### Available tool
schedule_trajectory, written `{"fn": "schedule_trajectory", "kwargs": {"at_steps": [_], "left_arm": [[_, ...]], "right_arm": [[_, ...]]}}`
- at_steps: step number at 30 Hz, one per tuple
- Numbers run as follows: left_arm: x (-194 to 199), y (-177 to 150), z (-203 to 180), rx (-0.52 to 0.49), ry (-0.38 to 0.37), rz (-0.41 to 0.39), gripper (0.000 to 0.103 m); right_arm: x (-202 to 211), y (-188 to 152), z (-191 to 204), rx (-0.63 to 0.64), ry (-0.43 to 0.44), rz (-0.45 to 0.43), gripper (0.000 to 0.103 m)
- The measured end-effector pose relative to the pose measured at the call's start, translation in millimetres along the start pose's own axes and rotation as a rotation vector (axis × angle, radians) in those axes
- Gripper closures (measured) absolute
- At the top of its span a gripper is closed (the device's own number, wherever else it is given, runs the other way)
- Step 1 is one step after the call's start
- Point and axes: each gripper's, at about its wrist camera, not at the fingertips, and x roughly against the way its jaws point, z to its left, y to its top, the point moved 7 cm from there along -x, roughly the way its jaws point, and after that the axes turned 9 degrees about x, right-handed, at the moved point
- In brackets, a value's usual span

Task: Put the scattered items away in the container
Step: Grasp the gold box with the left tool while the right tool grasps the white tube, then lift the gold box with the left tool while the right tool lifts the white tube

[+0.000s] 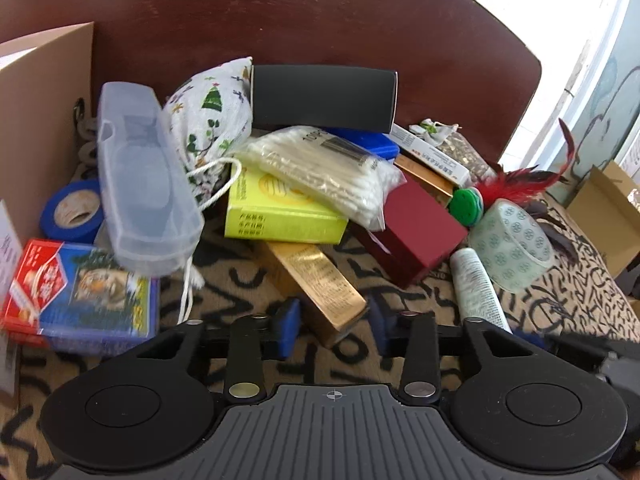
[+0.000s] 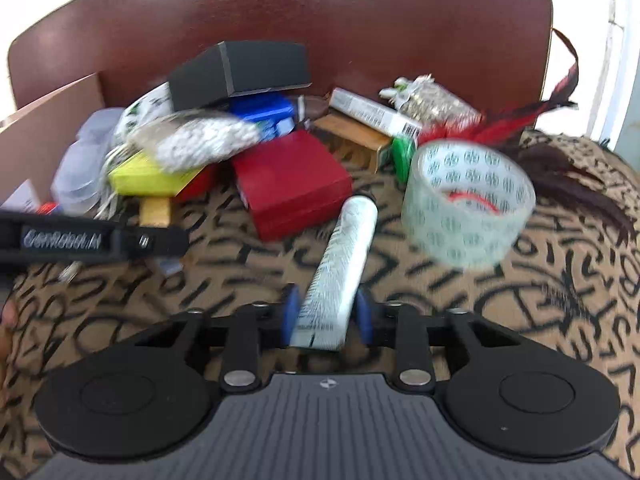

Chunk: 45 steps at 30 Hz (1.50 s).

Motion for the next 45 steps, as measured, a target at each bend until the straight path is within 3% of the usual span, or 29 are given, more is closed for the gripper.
{"fn": "schedule_trajectory", "kwargs": {"at_steps": [5, 10, 11, 14, 18, 23, 27, 29, 34, 43, 44, 45], "left_arm": [[23.2, -9.0, 7.8, 0.037, 0.004, -0.004, 0.080], [54.9, -27.1, 14.2, 0.046, 0.010, -0.006, 0.079], [57.8, -27.8, 13.0, 0.039, 0.012, -0.008, 0.060], [58.2, -24.6, 5.1, 0.003, 0.030, -0.034, 0.040], [48.7, -19.9, -4.4, -0.013, 0.024, -0.035, 0.031], [30.5, -14.3, -8.7, -0.029, 0.036, -0.022, 0.035], [19.0, -14.7, -2.2, -0.013, 0.047, 0.014, 0.063], [16.4, -16.1, 1.4, -0.024, 0.052, 0.022, 0.081], [19.0, -18.7, 5.7, -0.024, 0.029, 0.036, 0.081], [71.8, -60.0, 19.6, -0.054, 0.021, 0.106, 0.081], [76.0, -63.5, 20.8, -0.058, 0.026, 0.110, 0.078], [78.4, -65.5, 20.4, -0.064, 0.029, 0.113, 0.063]], "right_arm": [[24.1, -20.7, 10.0, -0.034, 0.070, 0.031, 0.095], [43.1, -32.3, 16.2, -0.033, 0.093, 0.029, 0.095], [43.8, -31.4, 14.7, -0.039, 0.087, 0.020, 0.093], [39.4, -23.2, 6.5, -0.075, 0.062, 0.002, 0.080], [31.0, -10.9, -3.7, -0.082, 0.008, -0.024, 0.061], [11.3, -0.5, -12.9, -0.094, -0.029, -0.024, 0.059], [-4.7, 5.0, -16.0, -0.110, -0.026, -0.015, 0.059], [-10.1, 7.9, -14.2, -0.090, -0.031, -0.014, 0.066], [-8.0, 8.7, -3.2, -0.035, -0.005, 0.006, 0.068], [38.4, -23.4, 32.8, -0.017, 0.214, 0.081, 0.068], [39.9, -25.6, 36.7, -0.014, 0.222, 0.089, 0.068], [40.0, -26.1, 40.1, -0.010, 0.218, 0.089, 0.068]]}}
